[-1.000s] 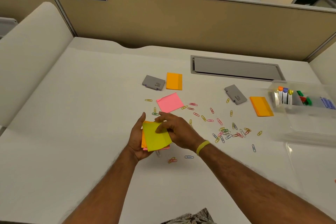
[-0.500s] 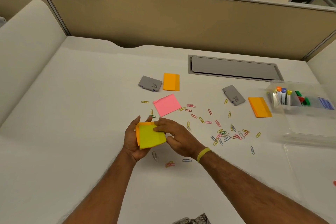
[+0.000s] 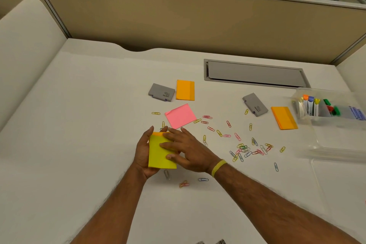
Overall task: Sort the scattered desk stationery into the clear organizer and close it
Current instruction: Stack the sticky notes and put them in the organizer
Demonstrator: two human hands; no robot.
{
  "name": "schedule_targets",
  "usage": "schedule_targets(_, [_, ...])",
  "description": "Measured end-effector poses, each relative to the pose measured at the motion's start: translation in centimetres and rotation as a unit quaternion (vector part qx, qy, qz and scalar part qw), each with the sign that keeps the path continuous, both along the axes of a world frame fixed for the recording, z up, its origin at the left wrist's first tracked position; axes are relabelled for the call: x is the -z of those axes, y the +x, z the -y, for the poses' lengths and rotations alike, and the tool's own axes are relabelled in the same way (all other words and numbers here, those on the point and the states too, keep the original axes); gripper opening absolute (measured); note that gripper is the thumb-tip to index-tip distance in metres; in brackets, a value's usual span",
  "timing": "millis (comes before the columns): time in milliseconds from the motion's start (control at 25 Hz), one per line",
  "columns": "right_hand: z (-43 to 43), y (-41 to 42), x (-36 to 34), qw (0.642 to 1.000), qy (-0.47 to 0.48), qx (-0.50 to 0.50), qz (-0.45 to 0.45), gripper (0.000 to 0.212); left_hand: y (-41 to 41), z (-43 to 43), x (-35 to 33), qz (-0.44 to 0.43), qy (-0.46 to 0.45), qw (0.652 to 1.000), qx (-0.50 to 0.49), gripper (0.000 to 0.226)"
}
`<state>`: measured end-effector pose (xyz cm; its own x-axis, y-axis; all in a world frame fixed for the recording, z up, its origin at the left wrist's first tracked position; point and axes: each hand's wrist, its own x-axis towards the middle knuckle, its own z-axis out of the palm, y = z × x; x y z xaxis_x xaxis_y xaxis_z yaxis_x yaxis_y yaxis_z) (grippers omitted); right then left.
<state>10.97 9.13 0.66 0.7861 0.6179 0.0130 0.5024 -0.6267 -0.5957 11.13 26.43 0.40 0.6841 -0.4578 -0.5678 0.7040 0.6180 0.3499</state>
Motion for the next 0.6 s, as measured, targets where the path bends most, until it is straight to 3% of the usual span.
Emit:
schedule_targets(120, [0.1,1.1,-0.2,1.000,-0.001,0.001,-0.008,0.049,0.1,0.3,-0.1,0.002,0.007,1.000,0.000,0.051])
schedule_targets(320, [0.6,2.4,0.0,1.000,0.008,-0.021,-0.017,0.082,1.2,0.1,0.4,-0.012,-0.008,1.000,-0.028,0.050])
schedule_targets(600, [0.7,4.9,0.4,0.999,-0.014,-0.038,-0.033,0.068,2.5,0.4,0.7,-0.002,-0.033,0.999,-0.018,0.037])
